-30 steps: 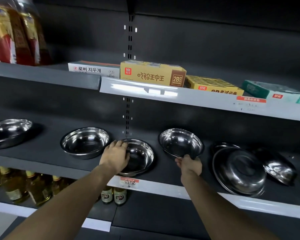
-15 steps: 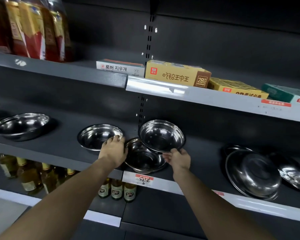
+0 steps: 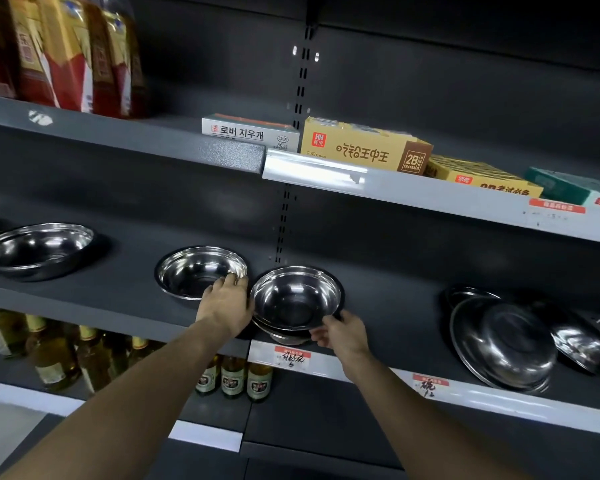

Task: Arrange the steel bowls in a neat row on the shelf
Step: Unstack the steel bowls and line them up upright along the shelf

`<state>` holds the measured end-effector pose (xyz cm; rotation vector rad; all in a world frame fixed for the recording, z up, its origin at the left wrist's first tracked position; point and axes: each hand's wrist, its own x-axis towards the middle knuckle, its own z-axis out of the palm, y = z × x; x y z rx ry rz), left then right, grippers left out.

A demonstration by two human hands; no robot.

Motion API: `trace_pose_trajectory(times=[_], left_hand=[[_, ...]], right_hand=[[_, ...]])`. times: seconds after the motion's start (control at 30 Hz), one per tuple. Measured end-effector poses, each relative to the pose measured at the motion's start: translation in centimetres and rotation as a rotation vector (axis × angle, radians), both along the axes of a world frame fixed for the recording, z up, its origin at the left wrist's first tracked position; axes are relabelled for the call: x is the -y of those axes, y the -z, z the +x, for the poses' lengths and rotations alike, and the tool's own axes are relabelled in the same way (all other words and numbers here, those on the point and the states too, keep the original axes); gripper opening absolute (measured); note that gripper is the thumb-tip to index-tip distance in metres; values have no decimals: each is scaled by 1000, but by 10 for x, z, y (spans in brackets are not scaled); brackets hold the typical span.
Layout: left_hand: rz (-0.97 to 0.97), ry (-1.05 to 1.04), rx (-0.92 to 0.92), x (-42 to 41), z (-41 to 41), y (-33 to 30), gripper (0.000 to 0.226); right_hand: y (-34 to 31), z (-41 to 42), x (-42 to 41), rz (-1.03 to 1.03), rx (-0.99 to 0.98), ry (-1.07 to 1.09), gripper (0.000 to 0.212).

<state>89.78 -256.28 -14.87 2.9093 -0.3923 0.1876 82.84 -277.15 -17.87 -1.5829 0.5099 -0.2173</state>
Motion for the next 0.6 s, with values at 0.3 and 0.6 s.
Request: trace_pose_trajectory(times=[0.3,0.6], left_hand=[[-19,64,20,7,8,7,51],[-21,219,46,40,12,-4,53]], right_hand=[[7,-3,5,-206,-28,50,19],[10,-10,19,-293,-64,182,30]])
